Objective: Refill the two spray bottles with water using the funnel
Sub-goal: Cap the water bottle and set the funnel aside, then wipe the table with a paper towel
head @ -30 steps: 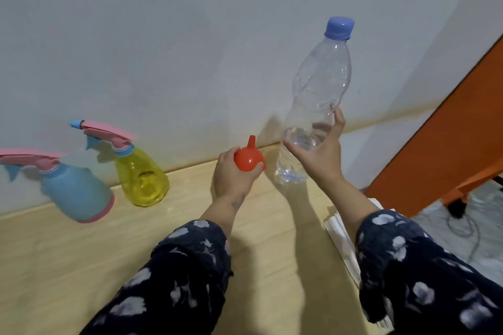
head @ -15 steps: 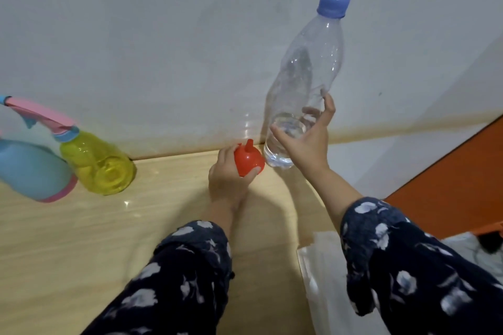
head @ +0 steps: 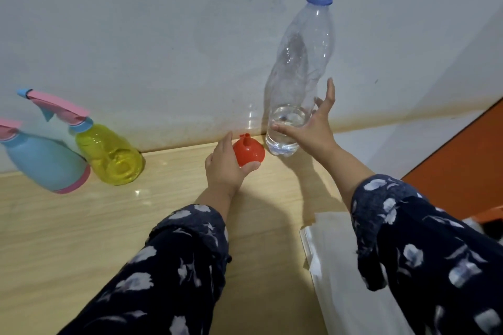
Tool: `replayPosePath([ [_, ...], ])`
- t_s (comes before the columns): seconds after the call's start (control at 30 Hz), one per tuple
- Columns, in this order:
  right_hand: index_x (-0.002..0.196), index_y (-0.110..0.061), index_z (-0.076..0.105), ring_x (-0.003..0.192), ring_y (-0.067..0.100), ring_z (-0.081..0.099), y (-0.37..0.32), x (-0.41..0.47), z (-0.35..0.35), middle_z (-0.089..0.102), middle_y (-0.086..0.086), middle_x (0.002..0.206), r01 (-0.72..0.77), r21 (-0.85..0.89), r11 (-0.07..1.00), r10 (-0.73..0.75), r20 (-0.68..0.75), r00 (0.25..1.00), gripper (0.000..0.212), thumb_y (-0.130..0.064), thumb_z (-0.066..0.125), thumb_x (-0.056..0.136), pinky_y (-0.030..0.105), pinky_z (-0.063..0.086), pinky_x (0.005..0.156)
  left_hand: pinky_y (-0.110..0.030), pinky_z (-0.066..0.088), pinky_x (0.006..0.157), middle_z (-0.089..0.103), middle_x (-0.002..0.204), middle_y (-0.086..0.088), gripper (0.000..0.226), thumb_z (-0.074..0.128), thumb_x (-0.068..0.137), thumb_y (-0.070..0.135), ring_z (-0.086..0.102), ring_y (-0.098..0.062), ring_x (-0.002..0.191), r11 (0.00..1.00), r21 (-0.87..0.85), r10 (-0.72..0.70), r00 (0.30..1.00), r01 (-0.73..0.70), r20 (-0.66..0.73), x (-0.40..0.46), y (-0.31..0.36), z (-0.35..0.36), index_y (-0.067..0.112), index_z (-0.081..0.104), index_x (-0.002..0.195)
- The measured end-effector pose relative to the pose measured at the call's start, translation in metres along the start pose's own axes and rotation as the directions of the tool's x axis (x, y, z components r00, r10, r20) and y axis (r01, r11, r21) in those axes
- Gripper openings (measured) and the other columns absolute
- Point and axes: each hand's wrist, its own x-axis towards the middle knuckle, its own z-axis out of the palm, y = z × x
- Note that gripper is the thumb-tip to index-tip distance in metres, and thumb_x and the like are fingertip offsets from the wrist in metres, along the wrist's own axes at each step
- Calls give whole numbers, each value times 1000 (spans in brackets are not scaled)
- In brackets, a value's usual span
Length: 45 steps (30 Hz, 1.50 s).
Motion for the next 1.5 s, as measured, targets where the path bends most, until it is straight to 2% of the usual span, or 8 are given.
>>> replayPosePath([
  [0.1,149,-29,-12,143,17,17,-5,-29,-14,-2,5,157,-92,-74,993,91,-22,996,134,-33,89,60,37,22,117,-43,21,116,29,157,0,96,70,81,52,26,-19,144,1000,19,25,997,-24,-73,-24,7,-8,17,18,152],
  [0.2,149,-25,12,139,21,29,-8,-69,-33,20,6,154,-171,-171,970,173,-3,985,100,-34,79,75,37,31,111,-40,23,115,30,155,0,81,64,87,49,26,-18,143,996,22,90,989,-87,-118,-59,15,-8,18,22,150],
  [0.4,131,-18,51,120,19,52,-16,-162,-70,54,7,133,-274,-413,868,294,-16,956,47,-30,66,88,25,39,87,-34,31,106,41,142,7,51,57,93,45,41,-13,130,940,-26,341,934,-340,104,-131,25,7,24,44,137],
  [0.77,134,-12,51,119,27,54,13,-256,-107,56,11,133,-489,-463,740,428,-237,872,51,-34,62,89,39,44,101,-39,22,118,25,159,2,75,52,92,54,22,-16,146,883,-26,449,824,-469,345,-200,56,27,20,23,152],
  [1.07,99,-17,68,91,22,58,16,-239,-97,64,1,97,-474,-466,747,337,-349,874,19,-32,61,90,30,42,71,-37,18,117,23,159,2,81,54,91,55,18,-16,147,891,35,408,831,-453,379,-205,58,37,21,15,154],
  [1.3,124,-17,43,85,24,59,0,-257,-86,62,4,94,-305,-419,855,284,-112,952,35,-30,54,94,34,45,71,-44,24,115,30,156,5,80,56,88,56,21,-16,146,883,53,414,827,-467,381,-202,55,42,24,21,152],
  [1.37,97,-13,55,77,20,54,2,-260,-88,57,1,84,-338,-451,826,322,-115,940,13,-26,56,91,29,38,65,-43,21,117,26,157,5,80,56,89,54,16,-16,148,883,65,405,824,-465,397,-202,56,41,22,19,152],
  [1.5,60,-16,38,52,12,30,-11,-261,-92,34,-3,56,-316,-409,856,324,-52,945,37,-23,52,94,27,20,50,-43,20,118,23,159,4,84,58,89,53,15,-16,148,894,33,398,827,-446,397,-200,59,33,21,16,153],
])
